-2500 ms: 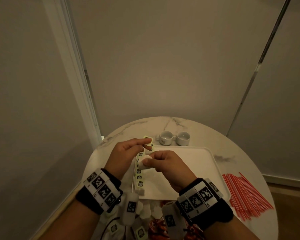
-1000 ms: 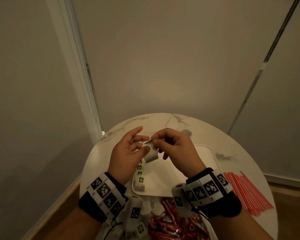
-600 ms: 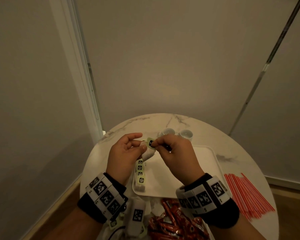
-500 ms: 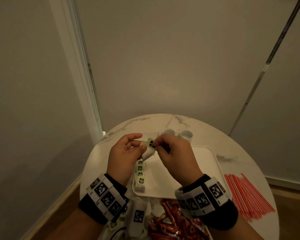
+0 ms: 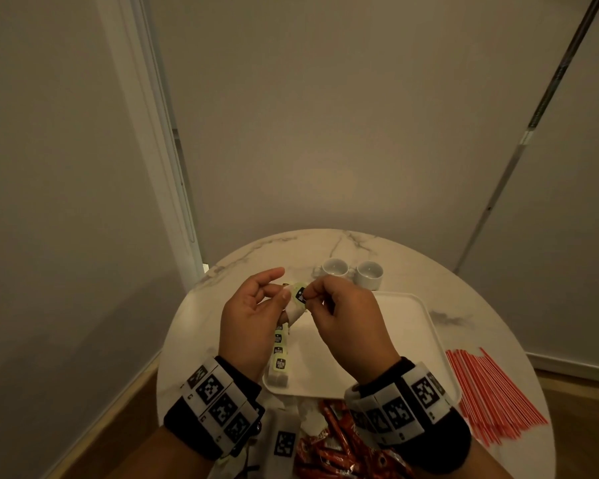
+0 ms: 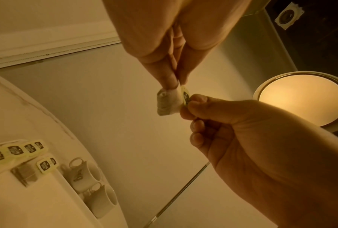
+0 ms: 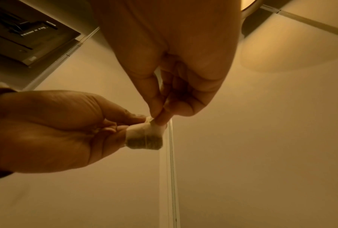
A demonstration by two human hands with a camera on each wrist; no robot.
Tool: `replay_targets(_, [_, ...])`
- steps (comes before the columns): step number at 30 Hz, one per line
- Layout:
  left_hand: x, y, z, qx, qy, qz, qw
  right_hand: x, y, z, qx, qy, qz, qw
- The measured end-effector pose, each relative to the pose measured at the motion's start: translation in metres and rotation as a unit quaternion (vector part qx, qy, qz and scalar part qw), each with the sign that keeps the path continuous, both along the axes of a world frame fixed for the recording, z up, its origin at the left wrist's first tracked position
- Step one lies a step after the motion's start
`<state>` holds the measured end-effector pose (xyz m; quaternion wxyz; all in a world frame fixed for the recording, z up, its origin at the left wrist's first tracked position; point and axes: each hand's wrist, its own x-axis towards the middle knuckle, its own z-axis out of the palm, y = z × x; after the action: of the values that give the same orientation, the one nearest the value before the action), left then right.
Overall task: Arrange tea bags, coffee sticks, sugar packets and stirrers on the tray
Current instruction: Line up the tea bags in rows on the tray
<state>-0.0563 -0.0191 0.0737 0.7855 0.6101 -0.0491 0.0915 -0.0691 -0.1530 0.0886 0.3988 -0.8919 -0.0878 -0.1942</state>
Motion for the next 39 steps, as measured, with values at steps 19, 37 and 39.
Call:
replay_targets(19, [0.011,-0.009,-0.033,-0.021,0.05,-0.001,0.999,0.017,0.004,-0.032,0.018,0.065,-0.029,0.997])
replay_targets(37, [0.06,-0.011,-0.081,0.059,0.149,-0.073,0.984,0.069,-0.015,-0.077,0.343,0.245,-0.003,0.907])
replay_targets(39, [0.062,-0.014,-0.091,0.092,0.162,-0.092,0.978,0.076,-0.016,-0.084,0.382,0.271,-0.028,0.883])
